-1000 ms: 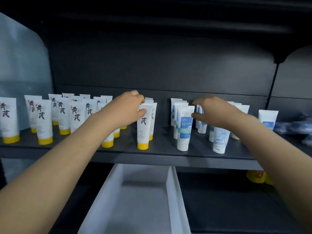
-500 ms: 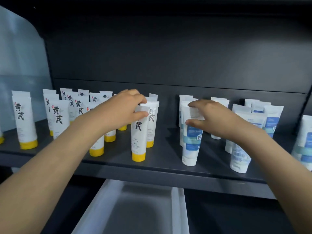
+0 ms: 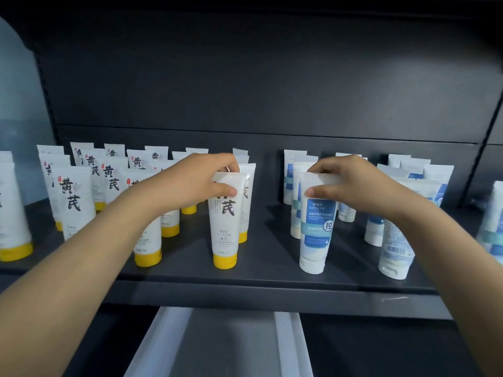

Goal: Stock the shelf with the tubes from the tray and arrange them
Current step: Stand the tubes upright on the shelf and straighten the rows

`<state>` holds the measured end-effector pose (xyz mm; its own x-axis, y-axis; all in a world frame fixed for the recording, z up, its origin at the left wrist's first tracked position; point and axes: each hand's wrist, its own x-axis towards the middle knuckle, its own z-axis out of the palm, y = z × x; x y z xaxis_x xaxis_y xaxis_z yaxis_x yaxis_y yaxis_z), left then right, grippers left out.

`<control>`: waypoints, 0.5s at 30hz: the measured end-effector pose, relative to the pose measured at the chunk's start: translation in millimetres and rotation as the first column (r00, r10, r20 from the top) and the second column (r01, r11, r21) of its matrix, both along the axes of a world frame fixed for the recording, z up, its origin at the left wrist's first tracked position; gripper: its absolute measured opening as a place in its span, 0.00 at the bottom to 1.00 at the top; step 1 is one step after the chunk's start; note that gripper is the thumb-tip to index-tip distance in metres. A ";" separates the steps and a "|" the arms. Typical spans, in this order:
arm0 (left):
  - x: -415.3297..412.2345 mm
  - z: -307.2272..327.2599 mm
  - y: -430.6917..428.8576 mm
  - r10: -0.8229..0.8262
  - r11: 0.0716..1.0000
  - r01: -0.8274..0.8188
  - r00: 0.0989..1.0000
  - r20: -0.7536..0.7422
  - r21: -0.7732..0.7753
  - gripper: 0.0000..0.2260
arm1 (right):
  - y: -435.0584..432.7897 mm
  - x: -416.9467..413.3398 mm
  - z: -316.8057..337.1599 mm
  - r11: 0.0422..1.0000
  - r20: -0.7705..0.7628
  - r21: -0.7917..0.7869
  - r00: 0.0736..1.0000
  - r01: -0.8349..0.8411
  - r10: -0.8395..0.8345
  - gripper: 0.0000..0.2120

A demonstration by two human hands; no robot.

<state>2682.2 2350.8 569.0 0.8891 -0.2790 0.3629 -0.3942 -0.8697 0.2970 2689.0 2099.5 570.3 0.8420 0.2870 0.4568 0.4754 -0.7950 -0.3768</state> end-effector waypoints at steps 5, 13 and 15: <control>2.7 -1.9 0.6 -0.014 0.996 0.012 1.000 -0.017 -0.094 0.07 | -1.8 1.0 -1.9 0.997 -0.037 0.062 0.998 -0.044 0.046 0.07; 0.9 -1.0 -1.7 -0.028 0.995 0.024 0.999 -0.030 -0.102 0.07 | -1.7 3.5 -5.0 0.977 -0.098 0.186 0.987 -0.108 0.128 0.06; 1.6 -1.5 -2.0 -0.019 0.996 0.017 0.999 -0.030 -0.082 0.08 | -2.0 4.0 -5.3 0.976 -0.106 0.190 0.986 -0.104 0.126 0.06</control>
